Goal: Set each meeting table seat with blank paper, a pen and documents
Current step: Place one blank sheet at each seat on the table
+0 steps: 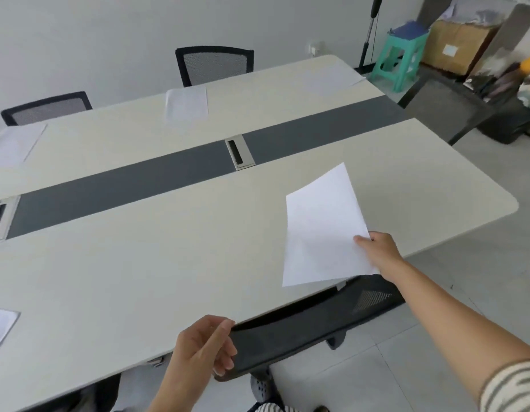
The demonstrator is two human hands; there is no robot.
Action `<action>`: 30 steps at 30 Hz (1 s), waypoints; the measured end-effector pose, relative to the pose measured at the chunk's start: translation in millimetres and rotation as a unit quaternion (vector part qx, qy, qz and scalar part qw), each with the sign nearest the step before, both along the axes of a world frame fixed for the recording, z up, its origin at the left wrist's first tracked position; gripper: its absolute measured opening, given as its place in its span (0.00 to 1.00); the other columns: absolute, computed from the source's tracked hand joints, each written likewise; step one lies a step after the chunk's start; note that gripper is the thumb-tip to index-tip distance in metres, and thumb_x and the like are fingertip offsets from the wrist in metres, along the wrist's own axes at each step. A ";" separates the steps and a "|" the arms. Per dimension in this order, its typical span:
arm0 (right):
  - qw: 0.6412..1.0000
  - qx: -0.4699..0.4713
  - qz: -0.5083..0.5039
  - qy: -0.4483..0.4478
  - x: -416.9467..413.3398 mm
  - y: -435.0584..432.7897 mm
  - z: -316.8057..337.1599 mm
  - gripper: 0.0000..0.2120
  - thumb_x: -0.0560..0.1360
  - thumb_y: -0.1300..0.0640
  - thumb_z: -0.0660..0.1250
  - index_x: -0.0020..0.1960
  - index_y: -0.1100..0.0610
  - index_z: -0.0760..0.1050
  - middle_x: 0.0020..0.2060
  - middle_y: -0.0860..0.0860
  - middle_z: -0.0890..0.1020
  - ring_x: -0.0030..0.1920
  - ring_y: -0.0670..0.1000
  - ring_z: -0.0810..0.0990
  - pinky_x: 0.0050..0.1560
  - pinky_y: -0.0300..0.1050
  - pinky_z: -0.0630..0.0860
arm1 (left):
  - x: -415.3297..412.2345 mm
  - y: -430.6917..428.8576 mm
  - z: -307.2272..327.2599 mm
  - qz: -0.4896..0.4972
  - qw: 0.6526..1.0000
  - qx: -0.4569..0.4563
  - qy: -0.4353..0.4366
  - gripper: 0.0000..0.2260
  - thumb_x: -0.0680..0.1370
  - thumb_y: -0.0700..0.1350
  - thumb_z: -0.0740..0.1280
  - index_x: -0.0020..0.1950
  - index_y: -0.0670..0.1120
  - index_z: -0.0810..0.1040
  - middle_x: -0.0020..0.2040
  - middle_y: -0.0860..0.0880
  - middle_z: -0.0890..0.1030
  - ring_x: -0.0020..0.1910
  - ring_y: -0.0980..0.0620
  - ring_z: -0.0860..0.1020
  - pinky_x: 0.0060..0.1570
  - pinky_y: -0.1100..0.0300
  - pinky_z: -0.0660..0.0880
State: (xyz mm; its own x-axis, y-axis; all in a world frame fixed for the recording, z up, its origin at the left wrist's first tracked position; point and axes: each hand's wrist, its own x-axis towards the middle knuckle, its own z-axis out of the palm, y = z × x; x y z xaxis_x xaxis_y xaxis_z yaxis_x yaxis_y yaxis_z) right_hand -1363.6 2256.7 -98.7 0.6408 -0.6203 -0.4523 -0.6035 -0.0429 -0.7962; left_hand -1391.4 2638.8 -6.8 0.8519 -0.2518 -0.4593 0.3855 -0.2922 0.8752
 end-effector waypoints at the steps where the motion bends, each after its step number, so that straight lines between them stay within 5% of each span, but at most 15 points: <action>1: 1.000 -0.002 -0.001 0.019 8.4 -1.7 -10.0 0.09 0.77 0.59 0.65 0.48 0.66 0.80 0.43 0.57 0.81 0.42 0.56 0.78 0.43 0.46 0.73 | 5.4 1.4 -1.2 -0.005 1.000 0.004 -0.001 0.07 0.79 0.38 0.64 0.45 0.36 0.79 0.29 0.40 0.80 0.25 0.45 0.75 0.23 0.59 0.70; 8: 0.983 -0.087 0.007 0.164 38.6 -11.4 -82.8 0.16 0.72 0.55 0.67 0.48 0.69 0.76 0.36 0.59 0.80 0.34 0.55 0.75 0.38 0.45 0.71 | 48.0 33.4 -8.3 0.009 0.999 0.035 0.000 0.06 0.78 0.37 0.64 0.46 0.37 0.80 0.29 0.40 0.80 0.26 0.44 0.76 0.23 0.58 0.71; 13: 0.968 -0.133 -0.018 0.212 49.4 -3.9 -91.2 0.09 0.73 0.58 0.66 0.38 0.60 0.68 0.33 0.54 0.72 0.32 0.54 0.69 0.33 0.44 0.66 | 73.9 52.9 -22.3 0.007 0.998 0.055 0.013 0.05 0.78 0.36 0.65 0.46 0.38 0.81 0.30 0.40 0.80 0.26 0.44 0.76 0.25 0.57 0.72; 17: 0.963 -0.144 -0.008 0.228 46.7 -6.9 -82.3 0.06 0.71 0.58 0.64 0.41 0.61 0.70 0.36 0.56 0.75 0.36 0.56 0.73 0.36 0.45 0.68 | 91.8 44.7 -23.6 -0.011 0.999 0.045 0.017 0.05 0.78 0.37 0.65 0.46 0.39 0.81 0.30 0.40 0.81 0.27 0.45 0.77 0.27 0.56 0.72; 19: 0.960 -0.160 0.023 0.229 42.2 -9.2 -70.9 0.09 0.73 0.57 0.65 0.50 0.60 0.74 0.46 0.57 0.79 0.47 0.59 0.78 0.45 0.47 0.72 | 99.9 34.6 -21.3 -0.022 0.999 0.033 0.015 0.05 0.78 0.37 0.65 0.46 0.39 0.81 0.30 0.40 0.81 0.27 0.46 0.77 0.27 0.56 0.72; 22: 0.965 -0.180 0.015 0.190 30.7 -11.2 -45.4 0.19 0.75 0.55 0.65 0.65 0.58 0.74 0.60 0.55 0.79 0.61 0.58 0.77 0.58 0.48 0.72 | 107.5 14.5 -17.6 -0.051 0.999 0.020 0.004 0.06 0.78 0.38 0.65 0.46 0.40 0.81 0.31 0.40 0.81 0.28 0.47 0.77 0.28 0.56 0.72; 26: 0.992 -0.106 -0.029 0.056 -2.6 -15.7 -4.2 0.10 0.75 0.56 0.68 0.54 0.57 0.80 0.47 0.53 0.85 0.50 0.55 0.84 0.51 0.51 0.78 | 107.4 -21.0 -14.1 -0.100 0.995 0.015 -0.005 0.06 0.79 0.38 0.64 0.46 0.41 0.81 0.32 0.40 0.81 0.28 0.48 0.77 0.28 0.57 0.72; 30: 0.993 -0.074 -0.080 -0.048 -63.1 -14.5 46.6 0.03 0.76 0.60 0.69 0.48 0.55 0.81 0.38 0.51 0.85 0.39 0.51 0.84 0.41 0.42 0.74 | 95.4 -65.7 -7.6 -0.157 0.987 0.015 -0.018 0.06 0.79 0.38 0.64 0.46 0.40 0.81 0.31 0.41 0.81 0.28 0.48 0.77 0.28 0.57 0.72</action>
State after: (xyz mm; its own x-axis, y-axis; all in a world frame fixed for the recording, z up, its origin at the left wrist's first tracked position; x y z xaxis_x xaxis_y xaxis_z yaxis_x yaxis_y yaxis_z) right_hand -1426.7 2242.3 -52.1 0.5643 -0.7730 -0.2898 -0.5341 -0.0742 -0.8422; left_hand -1296.0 2573.1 -14.3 0.7496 -0.4929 -0.4417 0.2416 -0.4176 0.8759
